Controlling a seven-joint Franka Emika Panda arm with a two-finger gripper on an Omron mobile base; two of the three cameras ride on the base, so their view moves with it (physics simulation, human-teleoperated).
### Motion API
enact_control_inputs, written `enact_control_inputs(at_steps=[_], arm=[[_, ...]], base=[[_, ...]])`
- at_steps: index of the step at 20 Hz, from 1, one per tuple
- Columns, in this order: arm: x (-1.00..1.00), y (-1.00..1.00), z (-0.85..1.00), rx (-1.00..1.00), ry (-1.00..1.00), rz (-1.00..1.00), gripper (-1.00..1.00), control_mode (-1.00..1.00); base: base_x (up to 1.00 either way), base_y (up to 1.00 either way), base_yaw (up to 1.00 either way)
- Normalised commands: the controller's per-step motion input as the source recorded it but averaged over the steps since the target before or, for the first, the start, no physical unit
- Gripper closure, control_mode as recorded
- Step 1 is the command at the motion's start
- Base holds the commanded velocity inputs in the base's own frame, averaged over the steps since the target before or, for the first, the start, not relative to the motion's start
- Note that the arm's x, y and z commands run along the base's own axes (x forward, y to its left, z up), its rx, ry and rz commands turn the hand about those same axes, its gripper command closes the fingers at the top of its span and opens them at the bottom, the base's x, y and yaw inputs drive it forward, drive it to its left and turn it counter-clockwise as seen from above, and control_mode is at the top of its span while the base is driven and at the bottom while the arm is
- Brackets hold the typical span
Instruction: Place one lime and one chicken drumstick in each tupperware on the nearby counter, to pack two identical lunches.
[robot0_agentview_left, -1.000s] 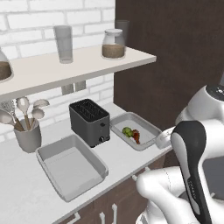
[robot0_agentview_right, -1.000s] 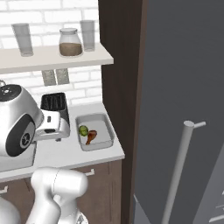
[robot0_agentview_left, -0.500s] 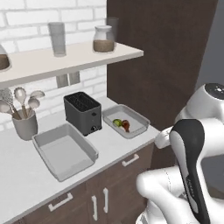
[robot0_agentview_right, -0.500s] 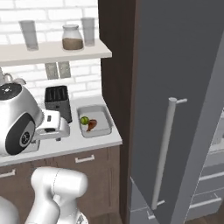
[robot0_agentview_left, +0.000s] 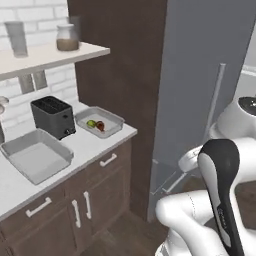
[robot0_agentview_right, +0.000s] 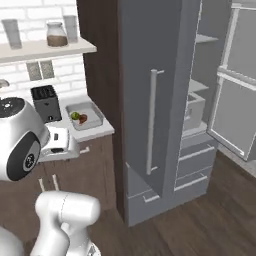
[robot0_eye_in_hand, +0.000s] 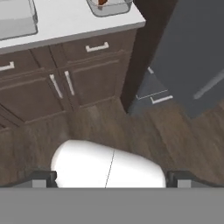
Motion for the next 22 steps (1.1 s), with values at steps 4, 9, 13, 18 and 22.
enact_control_inputs(at_steps=[4, 9, 13, 18, 22], arm=[[0.0, 0.0, 0.0, 0.0, 0.0, 0.0, -1.0, 1.0], [0.0, 0.0, 0.0, 0.0, 0.0, 0.0, -1.0, 1.0], [0.0, 0.0, 0.0, 0.0, 0.0, 0.0, -1.0, 1.0], [0.0, 0.0, 0.0, 0.0, 0.0, 0.0, -1.0, 1.0], [0.0, 0.0, 0.0, 0.0, 0.0, 0.0, -1.0, 1.0]], base=[[-0.03, -0.08, -0.85], [0.14, -0.5, -0.82], [0.32, -0.78, -0.68], [0.85, -0.93, 0.07], [1.0, -0.35, 0.03]])
